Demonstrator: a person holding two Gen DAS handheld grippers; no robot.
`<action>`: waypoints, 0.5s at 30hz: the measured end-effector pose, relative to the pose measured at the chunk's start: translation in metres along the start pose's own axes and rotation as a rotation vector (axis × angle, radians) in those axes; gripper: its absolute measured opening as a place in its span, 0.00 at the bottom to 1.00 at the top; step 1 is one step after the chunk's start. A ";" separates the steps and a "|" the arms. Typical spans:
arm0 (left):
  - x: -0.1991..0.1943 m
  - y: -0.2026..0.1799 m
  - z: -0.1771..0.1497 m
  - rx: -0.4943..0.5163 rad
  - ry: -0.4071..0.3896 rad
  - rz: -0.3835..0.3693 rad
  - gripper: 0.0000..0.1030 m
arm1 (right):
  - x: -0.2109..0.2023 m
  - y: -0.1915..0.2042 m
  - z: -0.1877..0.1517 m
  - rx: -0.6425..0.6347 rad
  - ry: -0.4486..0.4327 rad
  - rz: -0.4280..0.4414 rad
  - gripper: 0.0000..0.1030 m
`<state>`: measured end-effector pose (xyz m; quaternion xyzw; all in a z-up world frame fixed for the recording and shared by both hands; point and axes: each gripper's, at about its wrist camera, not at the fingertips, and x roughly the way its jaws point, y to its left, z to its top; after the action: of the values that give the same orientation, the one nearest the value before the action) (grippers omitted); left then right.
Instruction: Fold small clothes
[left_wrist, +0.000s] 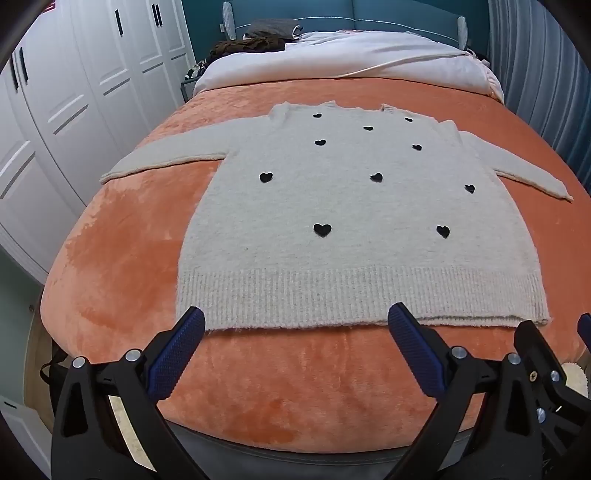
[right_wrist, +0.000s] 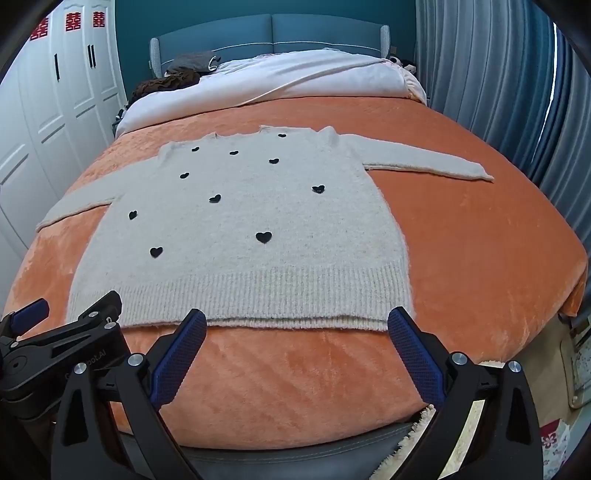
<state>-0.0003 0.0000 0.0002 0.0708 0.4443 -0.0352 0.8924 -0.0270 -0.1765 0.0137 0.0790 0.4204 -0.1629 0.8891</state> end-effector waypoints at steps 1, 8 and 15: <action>0.000 0.000 0.000 0.000 -0.002 0.001 0.94 | 0.000 0.000 0.000 0.000 -0.001 -0.001 0.95; -0.002 0.001 -0.001 -0.001 -0.004 0.005 0.93 | 0.000 0.001 0.000 0.000 -0.001 -0.001 0.95; -0.002 -0.002 0.000 0.000 -0.002 0.004 0.93 | 0.000 0.001 0.000 0.002 0.000 -0.002 0.94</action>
<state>-0.0014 -0.0018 0.0014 0.0718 0.4430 -0.0335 0.8930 -0.0266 -0.1753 0.0132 0.0797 0.4204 -0.1642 0.8888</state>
